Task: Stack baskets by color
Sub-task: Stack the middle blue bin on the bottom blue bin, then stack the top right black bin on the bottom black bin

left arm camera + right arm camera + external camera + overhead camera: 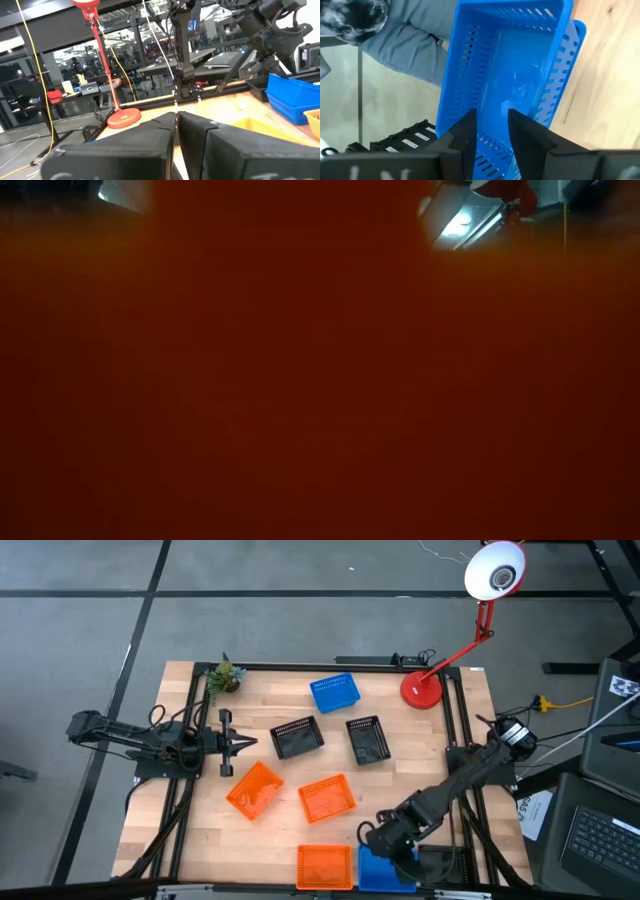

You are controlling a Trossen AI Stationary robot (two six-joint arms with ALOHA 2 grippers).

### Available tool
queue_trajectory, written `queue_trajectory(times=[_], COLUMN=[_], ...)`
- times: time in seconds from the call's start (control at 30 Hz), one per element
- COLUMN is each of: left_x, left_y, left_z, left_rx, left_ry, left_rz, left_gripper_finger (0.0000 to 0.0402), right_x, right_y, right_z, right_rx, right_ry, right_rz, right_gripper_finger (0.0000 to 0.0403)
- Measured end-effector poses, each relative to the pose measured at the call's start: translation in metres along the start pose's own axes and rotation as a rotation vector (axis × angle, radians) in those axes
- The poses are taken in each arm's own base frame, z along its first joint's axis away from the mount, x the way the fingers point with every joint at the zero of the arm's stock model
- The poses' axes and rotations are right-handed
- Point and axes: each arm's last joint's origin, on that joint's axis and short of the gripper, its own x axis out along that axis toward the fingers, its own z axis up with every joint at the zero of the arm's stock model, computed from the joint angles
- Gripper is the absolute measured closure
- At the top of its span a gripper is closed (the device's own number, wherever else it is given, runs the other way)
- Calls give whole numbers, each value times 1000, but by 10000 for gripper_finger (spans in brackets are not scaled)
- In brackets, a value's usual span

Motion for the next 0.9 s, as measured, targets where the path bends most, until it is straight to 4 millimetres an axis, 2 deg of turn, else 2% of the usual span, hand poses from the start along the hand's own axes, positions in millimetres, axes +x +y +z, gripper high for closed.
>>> queue_trajectory(times=[0.17, 0.5, 0.77, 0.9], left_x=[0, 0, 0, 0], left_y=[0, 0, 0, 0], left_z=[0, 0, 0, 0], left_rx=[0, 0, 0, 0], left_ry=[0, 0, 0, 0], left_rz=[0, 0, 0, 0], left_gripper_finger=[388, 388, 388, 388], right_x=[1, 23, 19, 1], right_y=[-2, -18, -16, -11], right_z=[1, 0, 1, 0], right_rx=[-33, -34, -1, 15], right_ry=[-11, -62, -56, -54], right_rz=[4, 150, 157, 94], right_gripper_finger=[292, 303, 307, 307])
